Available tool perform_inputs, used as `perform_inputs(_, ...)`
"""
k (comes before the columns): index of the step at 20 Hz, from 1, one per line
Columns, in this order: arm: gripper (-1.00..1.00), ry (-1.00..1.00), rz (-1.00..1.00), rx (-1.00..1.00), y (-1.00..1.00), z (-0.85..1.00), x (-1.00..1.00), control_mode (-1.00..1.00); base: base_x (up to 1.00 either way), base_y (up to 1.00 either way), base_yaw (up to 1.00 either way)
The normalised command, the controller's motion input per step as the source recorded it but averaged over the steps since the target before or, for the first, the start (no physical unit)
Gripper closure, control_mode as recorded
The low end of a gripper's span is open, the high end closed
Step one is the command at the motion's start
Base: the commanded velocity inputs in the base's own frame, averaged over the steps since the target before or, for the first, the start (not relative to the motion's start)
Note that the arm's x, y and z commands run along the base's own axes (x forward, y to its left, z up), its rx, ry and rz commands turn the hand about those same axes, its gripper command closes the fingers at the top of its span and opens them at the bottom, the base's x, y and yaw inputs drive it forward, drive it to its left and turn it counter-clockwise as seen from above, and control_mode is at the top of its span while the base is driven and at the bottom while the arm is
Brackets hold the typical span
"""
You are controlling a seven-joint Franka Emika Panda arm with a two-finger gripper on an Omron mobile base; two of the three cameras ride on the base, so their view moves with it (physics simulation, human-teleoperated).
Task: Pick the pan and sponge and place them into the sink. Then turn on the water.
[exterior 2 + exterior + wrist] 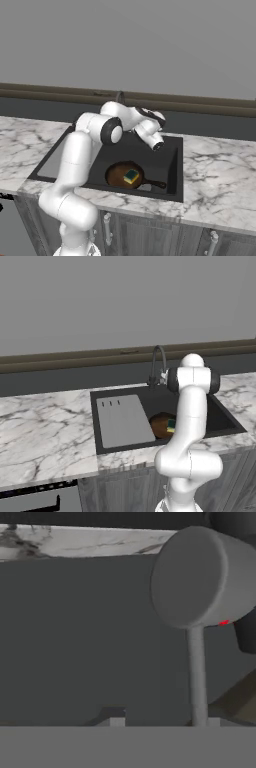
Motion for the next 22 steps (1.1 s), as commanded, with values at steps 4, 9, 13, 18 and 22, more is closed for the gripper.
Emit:
perform_inputs(4,1.0,0.03,-0.17,0.0,-0.86,-0.29,0.0,-1.0,0.0,0.0,0.0)
perform_inputs(9,1.0,0.02,-0.15,0.0,-0.81,-0.31,0.0,-1.0,0.0,0.0,0.0)
perform_inputs(13,1.0,0.0,-0.09,0.0,-0.6,-0.19,-0.07,-1.0,0.0,0.0,0.0)
perform_inputs(18,1.0,-0.01,0.0,0.0,-0.03,0.0,-0.11,-1.0,0.0,0.0,0.0)
perform_inputs(22,1.0,0.0,0.0,0.0,0.0,0.0,0.0,-1.0,0.0,0.0,0.0)
